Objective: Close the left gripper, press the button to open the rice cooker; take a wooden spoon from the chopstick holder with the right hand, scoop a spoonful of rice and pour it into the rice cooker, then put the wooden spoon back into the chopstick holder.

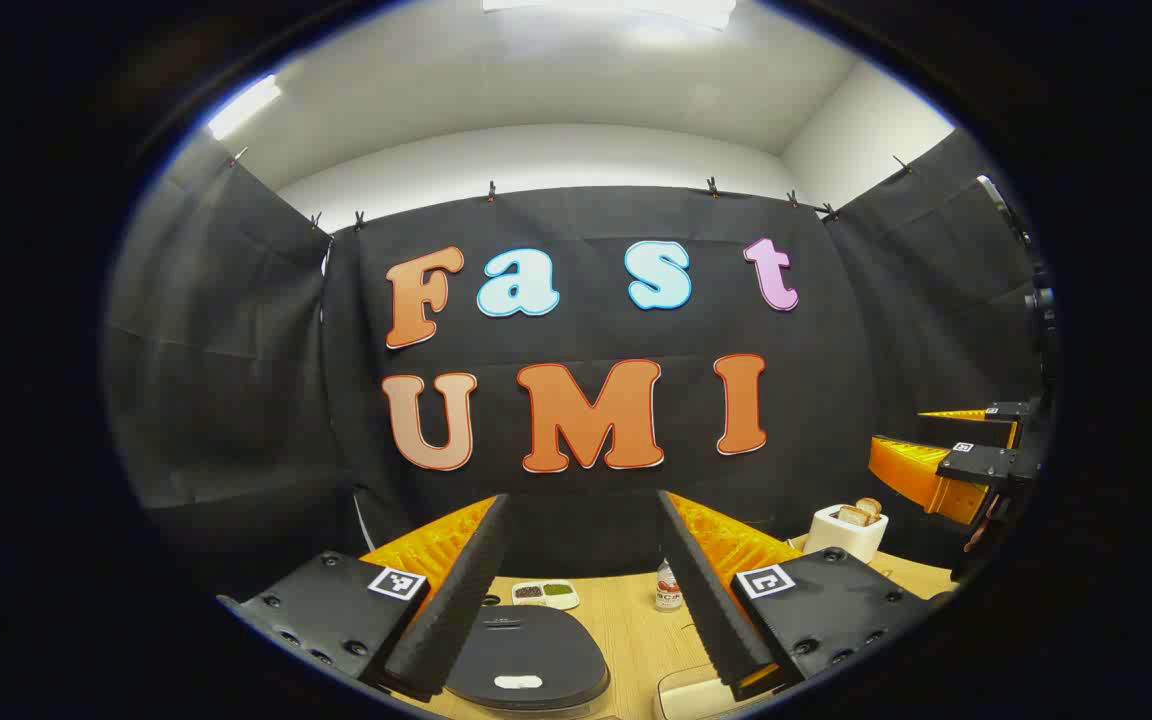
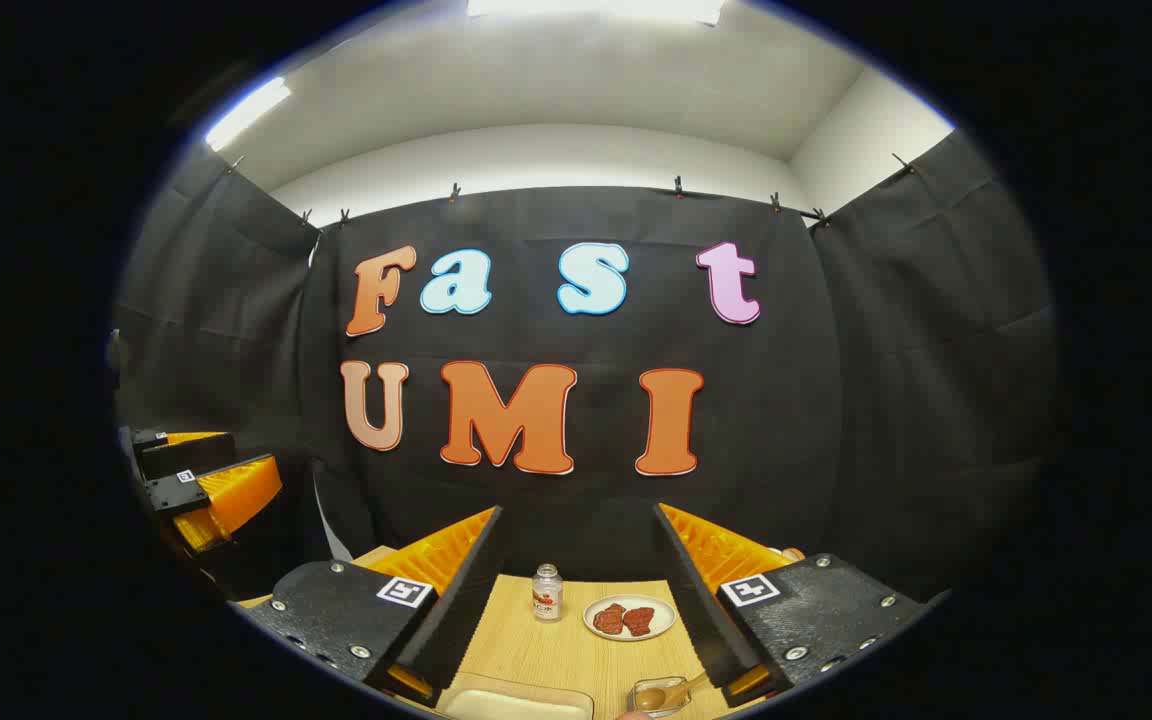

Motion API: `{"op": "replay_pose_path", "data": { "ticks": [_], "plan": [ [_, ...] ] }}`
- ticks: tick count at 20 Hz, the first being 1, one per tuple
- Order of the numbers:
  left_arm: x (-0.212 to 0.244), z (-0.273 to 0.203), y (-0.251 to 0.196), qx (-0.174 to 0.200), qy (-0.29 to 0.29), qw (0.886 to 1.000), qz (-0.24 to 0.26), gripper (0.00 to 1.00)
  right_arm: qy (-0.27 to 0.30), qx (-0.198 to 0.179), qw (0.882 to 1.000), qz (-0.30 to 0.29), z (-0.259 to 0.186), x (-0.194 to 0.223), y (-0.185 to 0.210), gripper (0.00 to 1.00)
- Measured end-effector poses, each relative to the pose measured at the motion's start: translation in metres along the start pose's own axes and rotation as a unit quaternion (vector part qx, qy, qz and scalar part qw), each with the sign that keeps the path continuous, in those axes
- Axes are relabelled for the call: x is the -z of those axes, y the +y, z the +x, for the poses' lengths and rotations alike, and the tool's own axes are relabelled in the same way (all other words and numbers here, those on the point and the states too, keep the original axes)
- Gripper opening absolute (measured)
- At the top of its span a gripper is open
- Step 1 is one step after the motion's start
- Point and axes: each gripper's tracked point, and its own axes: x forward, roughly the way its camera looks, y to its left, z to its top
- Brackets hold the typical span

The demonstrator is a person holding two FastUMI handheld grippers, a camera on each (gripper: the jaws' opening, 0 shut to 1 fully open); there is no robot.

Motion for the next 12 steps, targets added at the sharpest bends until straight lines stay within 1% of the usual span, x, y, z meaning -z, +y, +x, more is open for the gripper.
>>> {"op": "replay_pose_path", "data": {
  "ticks": [12],
  "plan": [
    [-0.0026,-0.0053,-0.0075,-0.001,-0.001,1.0,0.006,1.0,0.001,-0.002,1.0,0.007,-0.0039,-0.0027,-0.0076,0.89]
  ]
}}
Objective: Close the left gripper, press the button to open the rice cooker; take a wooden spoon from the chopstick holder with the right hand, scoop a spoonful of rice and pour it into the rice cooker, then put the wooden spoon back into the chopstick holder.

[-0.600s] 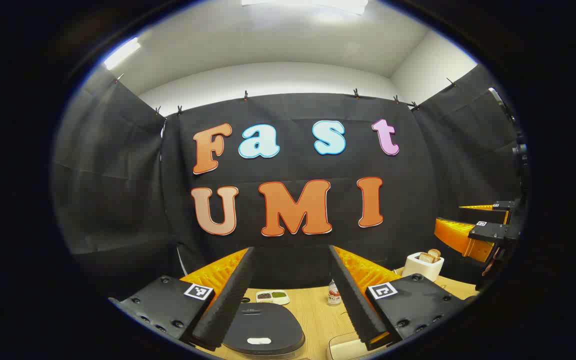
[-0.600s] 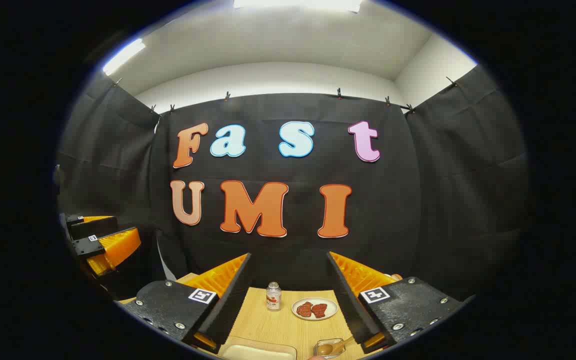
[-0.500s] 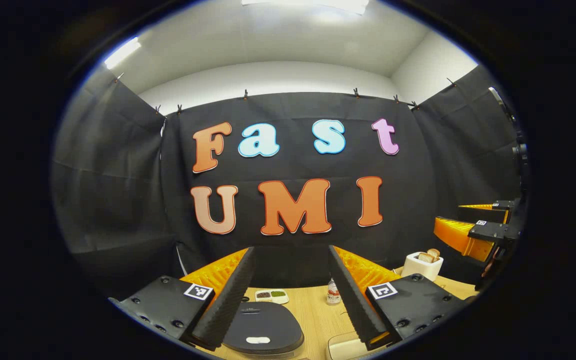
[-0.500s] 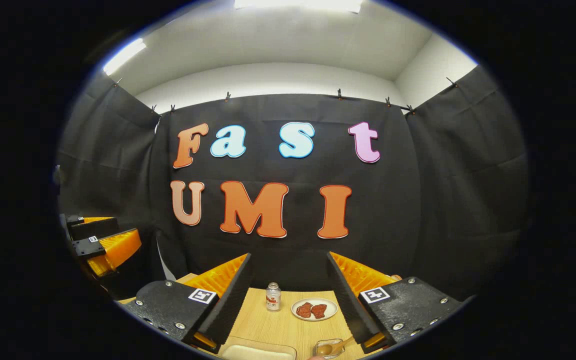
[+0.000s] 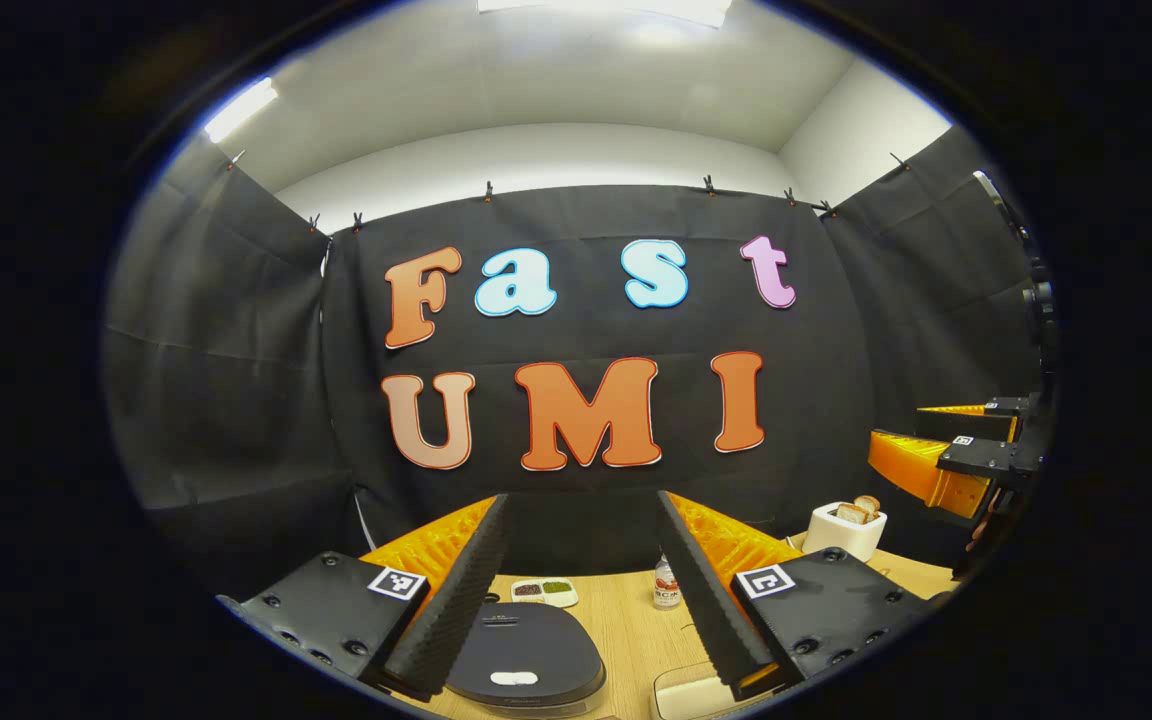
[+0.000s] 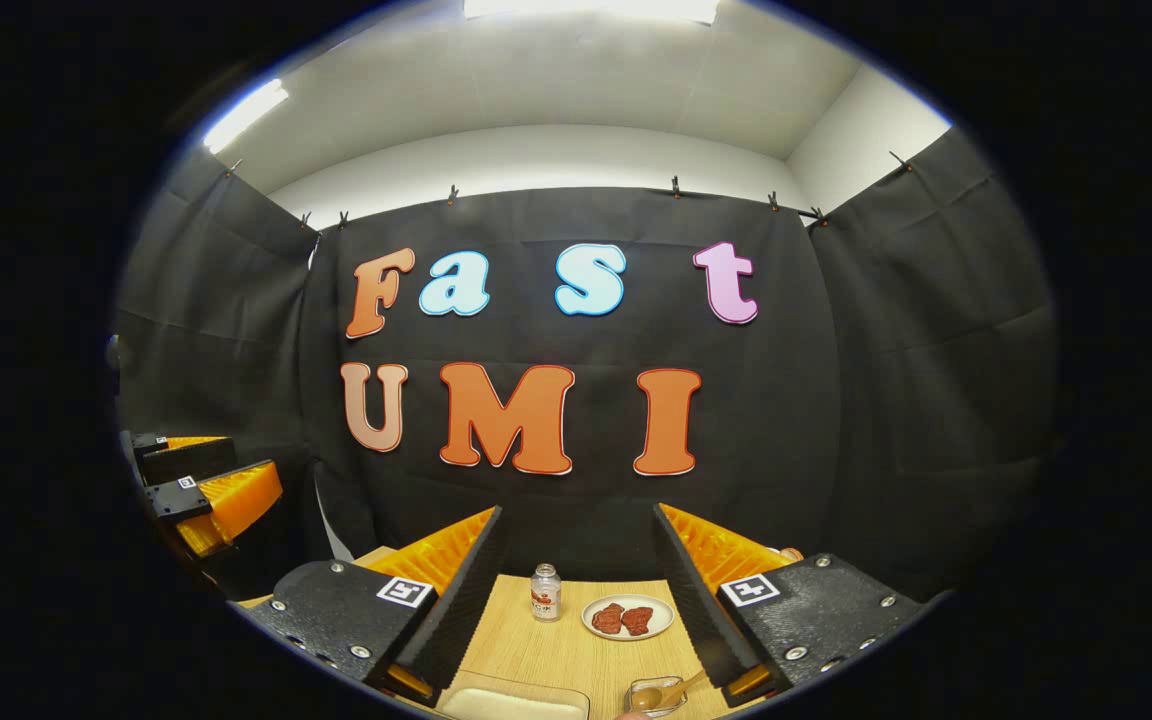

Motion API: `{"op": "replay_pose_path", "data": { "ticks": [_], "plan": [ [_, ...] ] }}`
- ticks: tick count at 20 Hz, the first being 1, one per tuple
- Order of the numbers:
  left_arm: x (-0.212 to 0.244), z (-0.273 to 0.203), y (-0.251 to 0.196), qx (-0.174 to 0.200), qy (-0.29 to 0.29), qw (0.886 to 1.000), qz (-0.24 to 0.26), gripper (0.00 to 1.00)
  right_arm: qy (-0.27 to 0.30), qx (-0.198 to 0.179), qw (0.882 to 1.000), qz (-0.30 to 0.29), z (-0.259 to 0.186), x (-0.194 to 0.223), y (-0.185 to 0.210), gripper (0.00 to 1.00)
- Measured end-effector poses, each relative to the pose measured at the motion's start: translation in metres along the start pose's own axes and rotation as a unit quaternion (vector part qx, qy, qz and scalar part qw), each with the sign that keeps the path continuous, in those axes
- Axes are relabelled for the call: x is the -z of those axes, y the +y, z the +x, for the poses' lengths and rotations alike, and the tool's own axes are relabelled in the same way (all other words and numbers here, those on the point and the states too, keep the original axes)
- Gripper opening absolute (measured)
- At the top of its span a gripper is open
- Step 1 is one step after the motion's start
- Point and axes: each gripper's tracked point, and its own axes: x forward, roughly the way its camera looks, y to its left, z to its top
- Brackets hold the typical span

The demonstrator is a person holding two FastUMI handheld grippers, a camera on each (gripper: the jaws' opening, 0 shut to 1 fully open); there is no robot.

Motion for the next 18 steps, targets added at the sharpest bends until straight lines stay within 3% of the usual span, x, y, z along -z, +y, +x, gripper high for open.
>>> {"op": "replay_pose_path", "data": {
  "ticks": [18],
  "plan": [
    [0.0025,-0.005,0.0026,-0.004,0.006,1.0,0.005,1.0,0.002,0.001,1.0,0.003,-0.0003,0.0008,-0.0009,0.9]
  ]
}}
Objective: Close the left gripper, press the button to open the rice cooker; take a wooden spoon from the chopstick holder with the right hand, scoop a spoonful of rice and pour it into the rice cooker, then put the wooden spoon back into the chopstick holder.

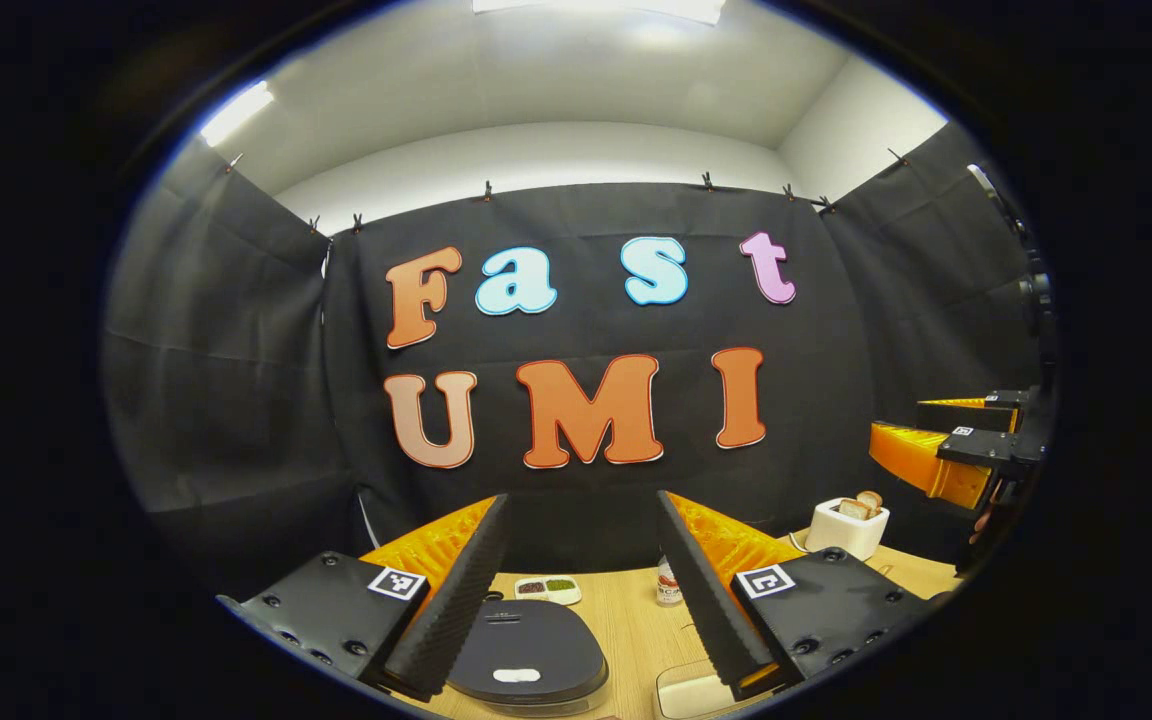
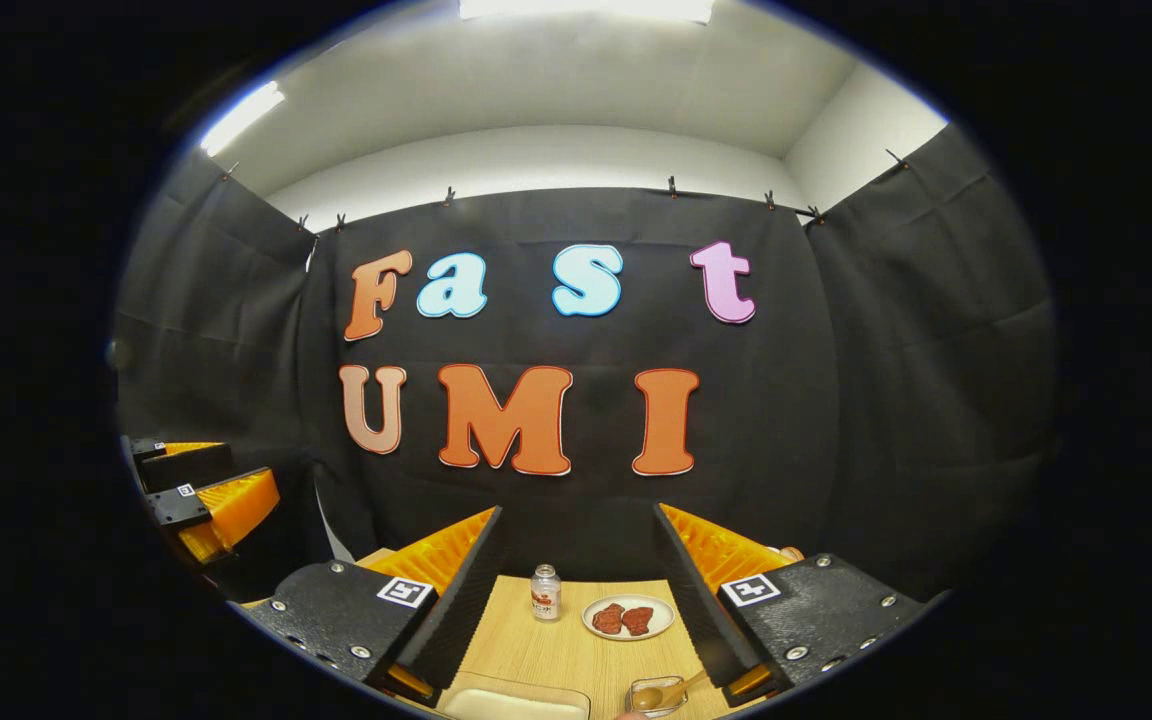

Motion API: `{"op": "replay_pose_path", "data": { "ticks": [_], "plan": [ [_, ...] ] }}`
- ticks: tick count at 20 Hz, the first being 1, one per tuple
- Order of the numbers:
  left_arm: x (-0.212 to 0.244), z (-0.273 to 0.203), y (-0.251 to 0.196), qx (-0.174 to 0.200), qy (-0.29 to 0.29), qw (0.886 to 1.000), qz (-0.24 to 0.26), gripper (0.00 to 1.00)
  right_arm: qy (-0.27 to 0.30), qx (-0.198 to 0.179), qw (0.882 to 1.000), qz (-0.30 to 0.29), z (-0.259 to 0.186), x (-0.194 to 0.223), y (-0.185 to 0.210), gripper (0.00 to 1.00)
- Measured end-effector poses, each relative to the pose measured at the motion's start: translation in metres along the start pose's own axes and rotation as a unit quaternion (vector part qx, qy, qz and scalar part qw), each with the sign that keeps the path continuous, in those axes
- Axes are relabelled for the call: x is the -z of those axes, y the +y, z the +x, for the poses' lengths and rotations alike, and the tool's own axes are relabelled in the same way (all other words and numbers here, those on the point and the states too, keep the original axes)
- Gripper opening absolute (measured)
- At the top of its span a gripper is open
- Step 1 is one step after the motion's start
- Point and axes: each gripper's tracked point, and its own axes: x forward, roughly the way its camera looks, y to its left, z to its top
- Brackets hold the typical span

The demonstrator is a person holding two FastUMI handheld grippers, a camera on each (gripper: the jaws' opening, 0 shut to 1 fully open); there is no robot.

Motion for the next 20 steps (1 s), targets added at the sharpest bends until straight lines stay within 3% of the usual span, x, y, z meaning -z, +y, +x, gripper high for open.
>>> {"op": "replay_pose_path", "data": {
  "ticks": [5,11,16,17,19,20],
  "plan": [
    [0.002,0.002,0.005,-0.004,0.0,1.0,0.006,1.0,0.002,0.002,1.0,-0.004,0.002,0.002,0.001,0.89],
    [0.019,0.009,0.025,-0.036,0.018,0.998,0.042,1.0,0.015,0.004,1.0,-0.007,0.005,0.012,0.005,0.89],
    [0.052,0.02,0.045,-0.065,0.066,0.994,0.061,0.44,0.025,0.008,1.0,-0.011,0.01,0.022,0.004,0.9],
    [0.062,0.022,0.055,-0.082,0.083,0.991,0.068,0.32,0.03,0.009,0.999,-0.012,0.011,0.026,0.004,0.89],
    [0.097,0.028,0.054,-0.076,0.139,0.985,0.065,0.1,0.043,0.01,0.999,-0.013,0.012,0.035,0.002,0.9],
    [0.111,0.026,0.058,-0.083,0.164,0.981,0.061,0.11,0.047,0.01,0.999,-0.013,0.013,0.038,0.001,0.9]
  ]
}}
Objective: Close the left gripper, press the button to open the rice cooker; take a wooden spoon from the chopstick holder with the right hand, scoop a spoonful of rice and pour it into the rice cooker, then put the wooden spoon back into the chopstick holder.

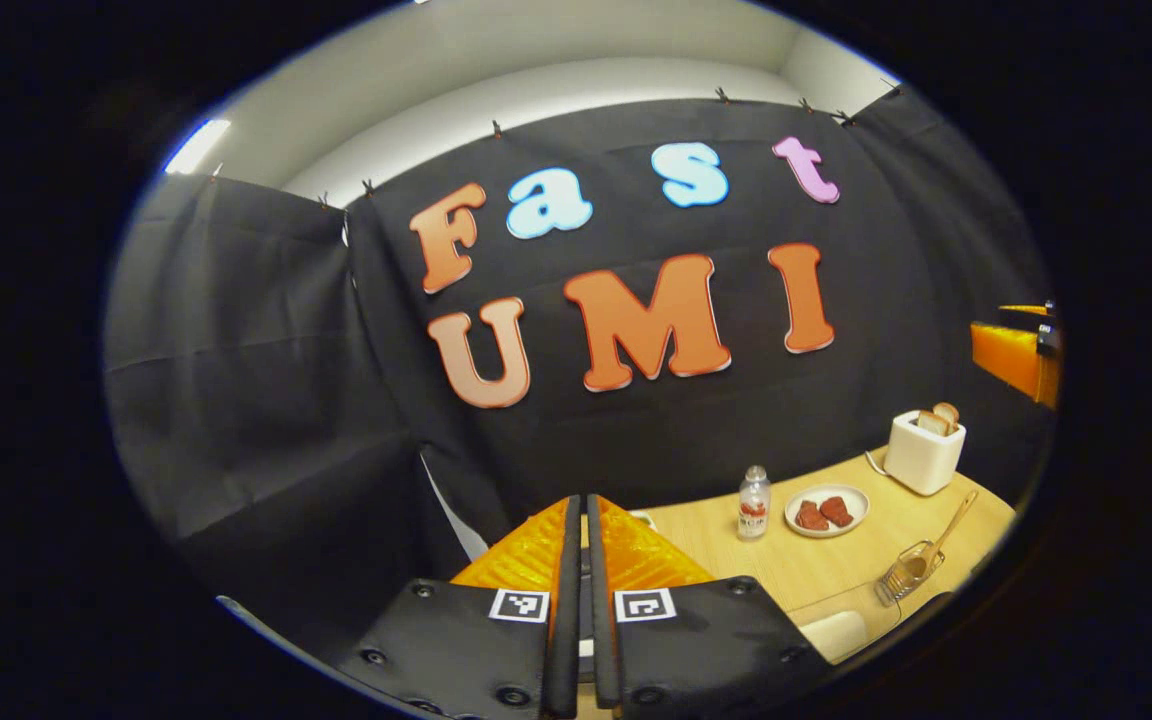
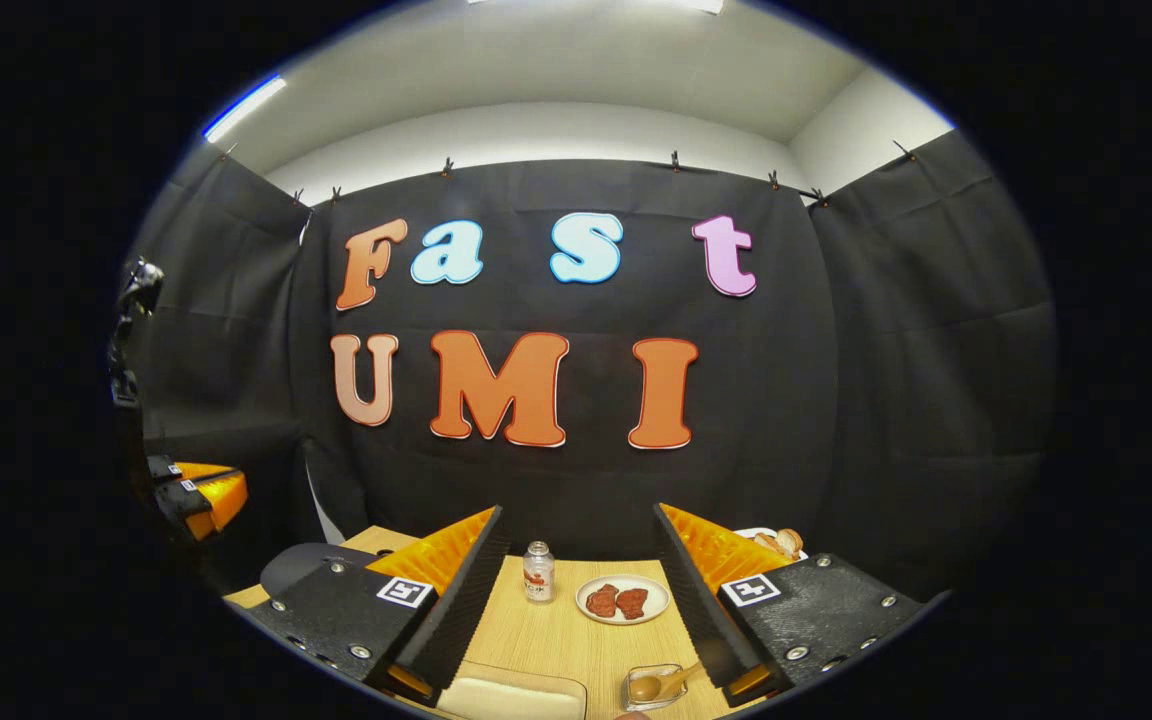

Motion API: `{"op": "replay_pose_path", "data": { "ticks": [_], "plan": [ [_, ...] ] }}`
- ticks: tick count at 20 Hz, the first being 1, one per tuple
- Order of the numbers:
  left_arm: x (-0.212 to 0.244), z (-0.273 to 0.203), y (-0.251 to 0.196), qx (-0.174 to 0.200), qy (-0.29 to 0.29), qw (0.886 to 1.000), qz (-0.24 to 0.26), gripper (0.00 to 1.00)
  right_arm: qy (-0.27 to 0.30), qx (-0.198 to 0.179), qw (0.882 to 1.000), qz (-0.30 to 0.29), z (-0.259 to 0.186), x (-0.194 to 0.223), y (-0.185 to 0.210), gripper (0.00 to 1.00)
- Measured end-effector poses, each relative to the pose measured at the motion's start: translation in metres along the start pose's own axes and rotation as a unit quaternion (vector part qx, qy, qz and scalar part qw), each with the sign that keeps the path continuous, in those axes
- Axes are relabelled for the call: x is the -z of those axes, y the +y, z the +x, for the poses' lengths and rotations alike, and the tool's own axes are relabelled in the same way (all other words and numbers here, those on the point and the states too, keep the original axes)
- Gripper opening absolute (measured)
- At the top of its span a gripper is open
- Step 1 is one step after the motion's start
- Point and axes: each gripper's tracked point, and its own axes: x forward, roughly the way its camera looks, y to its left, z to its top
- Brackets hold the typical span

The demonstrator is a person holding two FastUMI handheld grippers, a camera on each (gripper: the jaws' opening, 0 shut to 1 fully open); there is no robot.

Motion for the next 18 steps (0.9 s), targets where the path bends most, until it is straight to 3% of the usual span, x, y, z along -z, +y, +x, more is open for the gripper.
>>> {"op": "replay_pose_path", "data": {
  "ticks": [3,4,5,8,12,15,18],
  "plan": [
    [0.033,0.02,0.005,-0.009,0.068,0.997,-0.018,0.09,0.006,0.003,1.0,0.003,0.004,0.006,-0.003,0.89],
    [0.046,0.017,0.003,-0.005,0.09,0.996,-0.027,0.02,0.009,0.003,1.0,0.005,0.005,0.008,-0.005,0.89],
    [0.055,0.02,0.003,-0.003,0.106,0.994,-0.038,0.07,0.011,0.005,1.0,0.005,0.006,0.01,-0.007,0.89],
    [0.082,0.033,0.005,0.01,0.17,0.983,-0.068,0.07,0.015,0.011,1.0,0.0,0.008,0.016,-0.014,0.89],
    [0.126,0.051,0.002,0.03,0.278,0.952,-0.125,0.07,0.028,0.019,0.999,-0.005,0.012,0.029,-0.023,0.9],
    [0.15,0.06,0.005,0.047,0.326,0.933,-0.143,0.06,0.032,0.028,0.999,-0.014,0.013,0.035,-0.033,0.9],
    [0.165,0.062,0.004,0.06,0.378,0.904,-0.193,0.06,0.037,0.038,0.998,-0.017,0.013,0.044,-0.044,0.9]
  ]
}}
